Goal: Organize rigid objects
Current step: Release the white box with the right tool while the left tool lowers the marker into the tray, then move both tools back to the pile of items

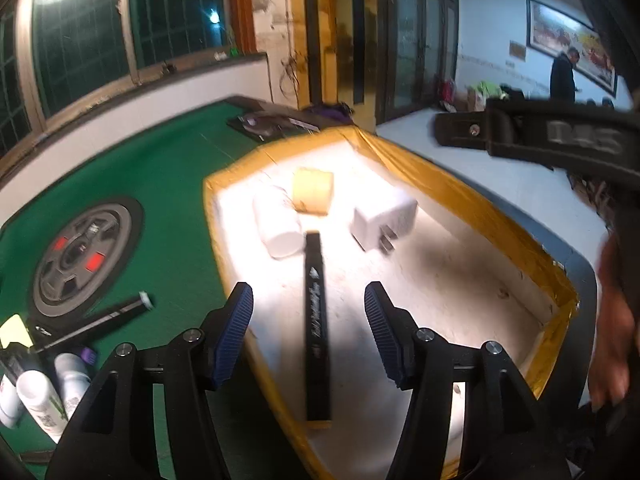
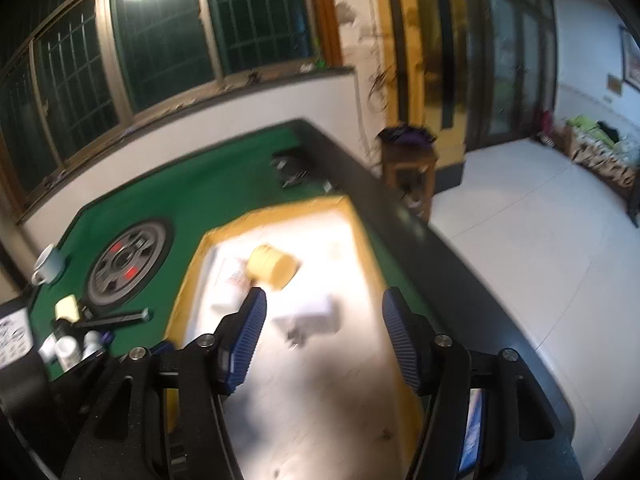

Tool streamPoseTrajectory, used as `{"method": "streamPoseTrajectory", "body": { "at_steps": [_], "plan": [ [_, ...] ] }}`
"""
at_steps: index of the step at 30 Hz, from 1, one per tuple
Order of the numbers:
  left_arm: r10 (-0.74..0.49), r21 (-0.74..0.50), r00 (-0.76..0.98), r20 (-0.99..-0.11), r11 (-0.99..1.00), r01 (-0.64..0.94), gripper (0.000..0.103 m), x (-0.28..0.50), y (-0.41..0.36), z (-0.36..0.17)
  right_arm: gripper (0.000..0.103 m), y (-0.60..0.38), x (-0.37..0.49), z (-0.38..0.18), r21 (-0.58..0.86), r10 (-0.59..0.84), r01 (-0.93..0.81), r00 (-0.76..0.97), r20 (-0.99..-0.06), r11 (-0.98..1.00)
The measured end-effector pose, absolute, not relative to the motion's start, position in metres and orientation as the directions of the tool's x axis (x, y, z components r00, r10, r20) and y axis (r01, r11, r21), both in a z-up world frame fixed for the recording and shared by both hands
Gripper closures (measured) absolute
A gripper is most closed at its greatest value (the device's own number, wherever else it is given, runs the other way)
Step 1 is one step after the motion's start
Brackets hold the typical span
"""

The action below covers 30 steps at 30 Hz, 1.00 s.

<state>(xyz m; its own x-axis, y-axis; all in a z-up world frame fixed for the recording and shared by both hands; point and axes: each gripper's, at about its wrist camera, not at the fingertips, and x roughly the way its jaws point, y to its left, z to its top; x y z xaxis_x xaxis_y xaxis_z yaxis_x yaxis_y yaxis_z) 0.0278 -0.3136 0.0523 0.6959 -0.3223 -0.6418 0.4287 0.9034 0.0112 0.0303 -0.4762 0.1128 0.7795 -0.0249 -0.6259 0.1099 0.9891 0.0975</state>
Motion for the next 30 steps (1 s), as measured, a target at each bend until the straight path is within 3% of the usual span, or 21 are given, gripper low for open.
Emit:
{"method": "streamPoseTrajectory", "body": {
  "at_steps": [2,7,9,12,15,17,20,24,30],
  "plan": [
    [-0.350,-0.041,0.694,-0.629,0.907,0.420,0.046,0.034,-0.305,0.053,0.034,-0.491,0.037,0.115,0.036,-0.132,0.190,0.795,-0.592,0.981],
    [-0.363,-0.090,0.654,-0.663,0.906,0.413,0.046,0.048,-0.297,0.043,0.034,-0.523,0.087,0.106,-0.182,-0.332,0.279,0.734,-0.592,0.943],
    [-0.357,-0.108,0.620,-0.699,0.910,0.401,0.046,0.057,-0.294,0.034,0.034,-0.521,0.106,0.101,-0.182,-0.284,0.218,0.732,-0.619,0.959],
    [-0.331,-0.110,0.643,-0.691,0.927,0.359,0.046,0.060,-0.284,0.032,0.034,-0.514,0.142,0.088,-0.023,-0.078,0.088,0.708,-0.702,0.996],
    [-0.338,-0.141,0.639,-0.691,0.930,0.340,0.046,0.066,-0.279,0.031,0.034,-0.494,0.176,0.070,-0.101,-0.102,0.040,0.668,-0.737,0.994],
    [-0.334,-0.159,0.641,-0.691,0.935,0.316,0.046,0.069,-0.277,0.031,0.034,-0.493,0.184,0.067,-0.065,-0.064,0.023,0.660,-0.749,0.998],
    [-0.325,-0.162,0.645,-0.692,0.940,0.300,0.046,0.070,-0.275,0.031,0.034,-0.495,0.183,0.070,-0.099,-0.109,0.054,0.672,-0.732,0.994],
    [-0.323,-0.138,0.644,-0.693,0.937,0.320,0.046,0.068,-0.284,0.031,0.034,-0.515,0.158,0.086,-0.026,-0.078,0.086,0.696,-0.714,0.996],
    [-0.276,-0.130,0.652,-0.706,0.956,0.264,0.046,0.063,-0.272,0.036,0.034,-0.508,0.109,0.131,0.010,-0.011,0.022,0.806,-0.592,1.000]
  ]
}}
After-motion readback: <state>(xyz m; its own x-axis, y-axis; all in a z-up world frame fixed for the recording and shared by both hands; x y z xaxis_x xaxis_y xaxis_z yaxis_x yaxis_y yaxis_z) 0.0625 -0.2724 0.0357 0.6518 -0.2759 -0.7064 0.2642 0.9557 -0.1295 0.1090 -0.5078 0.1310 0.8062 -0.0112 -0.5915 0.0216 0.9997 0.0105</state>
